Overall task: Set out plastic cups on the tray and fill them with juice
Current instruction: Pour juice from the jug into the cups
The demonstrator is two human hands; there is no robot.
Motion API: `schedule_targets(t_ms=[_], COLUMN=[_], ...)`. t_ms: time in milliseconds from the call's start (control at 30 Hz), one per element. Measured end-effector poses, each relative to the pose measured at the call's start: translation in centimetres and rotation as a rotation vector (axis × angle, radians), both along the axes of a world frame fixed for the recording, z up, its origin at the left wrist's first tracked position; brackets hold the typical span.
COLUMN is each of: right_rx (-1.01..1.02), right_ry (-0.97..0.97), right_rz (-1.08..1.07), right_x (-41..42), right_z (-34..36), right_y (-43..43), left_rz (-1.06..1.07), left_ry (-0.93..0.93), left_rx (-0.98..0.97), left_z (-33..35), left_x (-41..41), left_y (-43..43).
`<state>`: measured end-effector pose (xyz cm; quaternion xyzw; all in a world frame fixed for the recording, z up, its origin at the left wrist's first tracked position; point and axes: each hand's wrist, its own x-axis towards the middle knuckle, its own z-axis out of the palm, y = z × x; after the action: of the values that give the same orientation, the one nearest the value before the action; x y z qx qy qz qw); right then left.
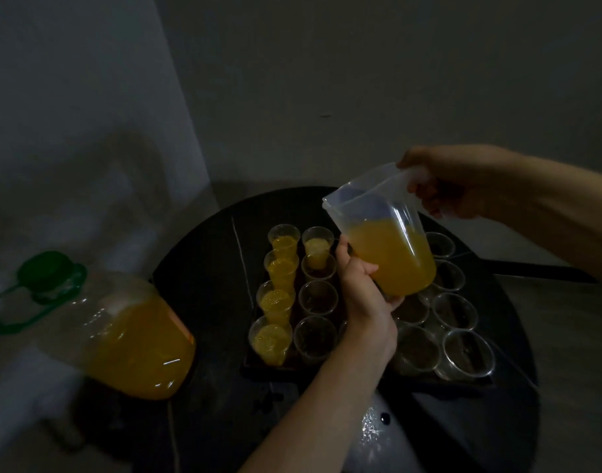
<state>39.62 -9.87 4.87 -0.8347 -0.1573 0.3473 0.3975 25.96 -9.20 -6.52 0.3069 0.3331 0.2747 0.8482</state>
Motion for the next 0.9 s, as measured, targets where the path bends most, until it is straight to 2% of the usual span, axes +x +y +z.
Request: schedule_targets(t_ms=[233, 567, 900], right_rx=[0.127, 0.184, 0.065], right_ry=[0.012, 0.007, -0.048], right_rz=[0.013, 0.003, 0.026], right_x=[-1.8, -4.1, -4.0], right_z=[-0.2, 0.1, 0.4], right_y=[-1.8, -2.9, -2.3], left_rz=[0.015, 0.018, 0.021], left_ry=[0.018, 0.034, 0.008], left_rx=[0.030, 0.042, -0.019], left_z=[0.3, 0.6, 0.3], left_x=[-1.4, -2.5, -2.3], left_y=[-0.8, -1.6, -2.5])
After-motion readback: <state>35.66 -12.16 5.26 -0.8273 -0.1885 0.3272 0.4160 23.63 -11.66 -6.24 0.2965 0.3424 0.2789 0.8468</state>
